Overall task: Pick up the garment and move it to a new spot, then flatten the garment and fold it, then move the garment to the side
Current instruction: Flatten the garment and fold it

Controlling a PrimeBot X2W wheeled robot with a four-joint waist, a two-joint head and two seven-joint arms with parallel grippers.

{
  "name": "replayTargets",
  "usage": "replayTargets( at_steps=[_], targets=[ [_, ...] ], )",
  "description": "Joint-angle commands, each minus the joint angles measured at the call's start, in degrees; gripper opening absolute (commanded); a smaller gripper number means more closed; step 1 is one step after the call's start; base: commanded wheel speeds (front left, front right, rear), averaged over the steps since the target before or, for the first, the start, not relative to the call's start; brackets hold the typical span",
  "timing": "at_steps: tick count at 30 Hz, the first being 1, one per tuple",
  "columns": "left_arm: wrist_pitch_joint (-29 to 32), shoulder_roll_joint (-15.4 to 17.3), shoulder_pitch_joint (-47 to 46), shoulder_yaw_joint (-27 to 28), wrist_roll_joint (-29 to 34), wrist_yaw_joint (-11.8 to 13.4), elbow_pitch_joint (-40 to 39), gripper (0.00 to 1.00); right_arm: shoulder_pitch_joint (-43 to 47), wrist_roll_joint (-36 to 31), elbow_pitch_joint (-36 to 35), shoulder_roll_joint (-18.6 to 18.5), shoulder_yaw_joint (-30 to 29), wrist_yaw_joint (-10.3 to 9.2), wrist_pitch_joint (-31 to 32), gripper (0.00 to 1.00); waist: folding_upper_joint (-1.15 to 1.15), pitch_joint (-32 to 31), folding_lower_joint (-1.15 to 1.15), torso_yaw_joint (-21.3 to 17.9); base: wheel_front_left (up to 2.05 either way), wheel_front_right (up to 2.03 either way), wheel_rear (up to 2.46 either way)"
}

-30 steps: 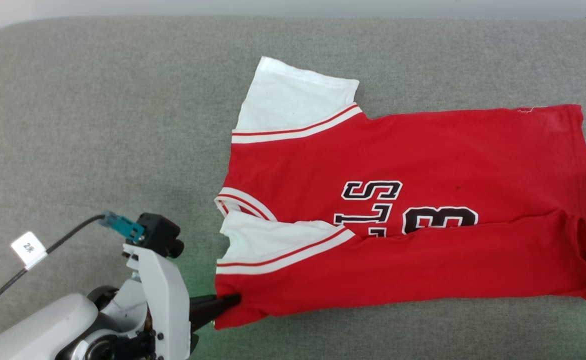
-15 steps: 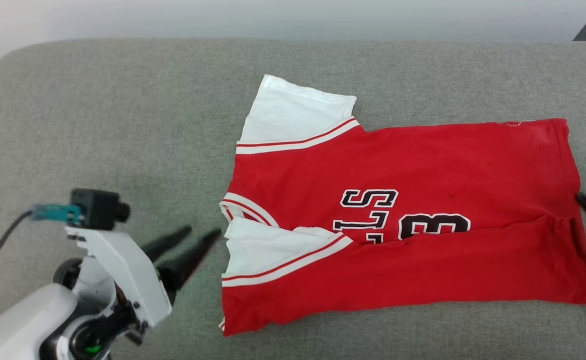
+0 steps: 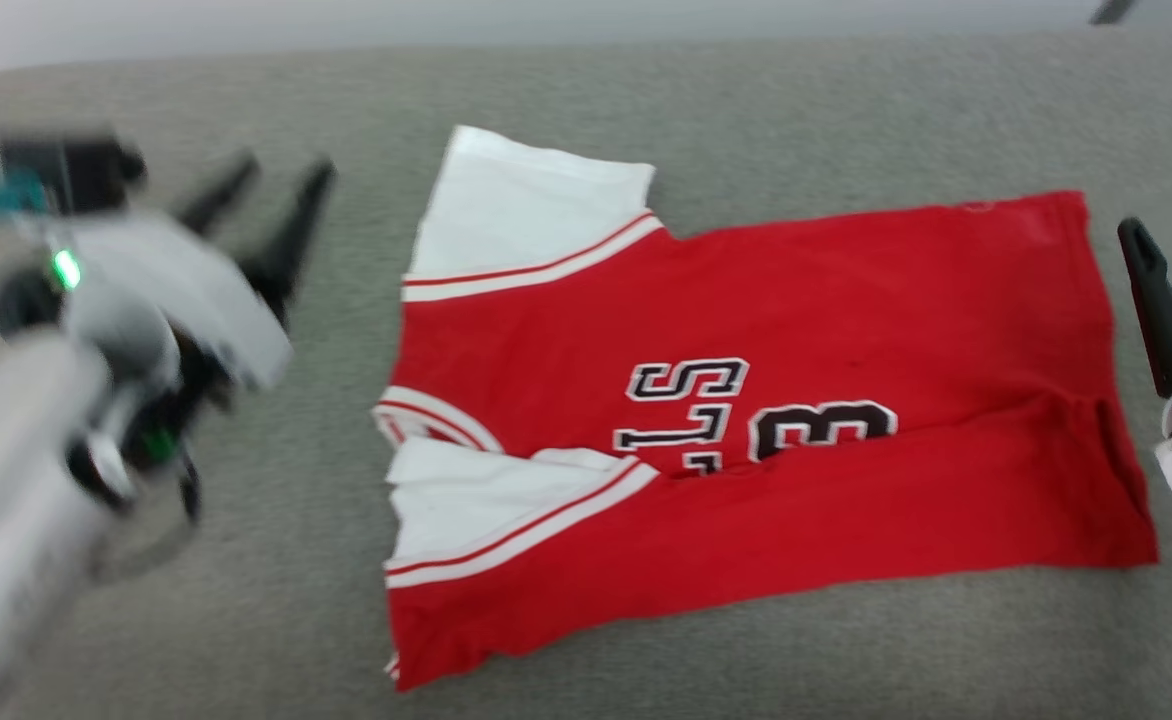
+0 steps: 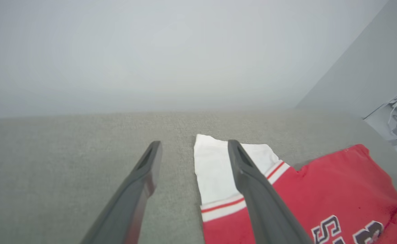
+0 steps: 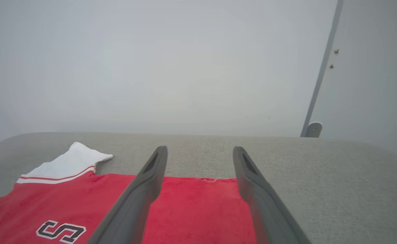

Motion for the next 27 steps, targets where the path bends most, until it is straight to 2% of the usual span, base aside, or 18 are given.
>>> replayTargets(
  at_steps=[1, 8, 14, 17, 20, 27],
  targets=[
    [1.2, -0.2, -3.4, -0.3, 1.4, -0.8, 2.4, 1.0, -0.6, -0.9, -0.7, 0.8, -0.2, -0.05, -0.9, 1.0, 0.0, 2.6, 0.0, -3.5, 0.0, 0.0, 0.0],
    [9.7, -3.4, -18.8, -2.2, 4.2, -5.8, 17.7, 1.0, 0.6, -1.8, -4.5, 4.6, -3.3, -0.05, -3.2, 1.0, 0.0, 6.3, 0.0, -9.2, 0.0, 0.0, 0.0],
    [26.9, -4.6, -27.1, -7.1, 4.3, -9.8, 27.7, 1.0, 1.5, -2.3, -6.8, 5.8, -3.3, -0.05, -2.3, 1.0, 0.0, 9.1, 0.0, -12.8, 0.0, 0.0, 0.0],
    [35.0, -4.9, -29.8, -8.2, 2.8, -10.2, 31.1, 1.0, 1.3, -2.1, -7.4, 6.1, -3.0, -0.05, -1.9, 1.0, 0.0, 10.2, 0.0, -14.0, 0.0, 0.0, 0.0],
    [40.5, -4.9, -31.5, -9.3, 2.5, -10.6, 33.4, 1.0, 0.6, -1.9, -8.0, 6.1, -2.6, -0.05, -1.7, 1.0, 0.0, 11.5, 0.0, -15.1, 0.0, 0.0, 0.0],
    [45.6, -6.0, -31.3, -10.8, 1.7, -11.4, 36.7, 1.0, 0.2, -1.3, -8.7, 5.9, -2.3, -0.05, -1.1, 1.0, 0.0, 13.8, 0.0, -16.3, 0.0, 0.0, 0.0]
  ],
)
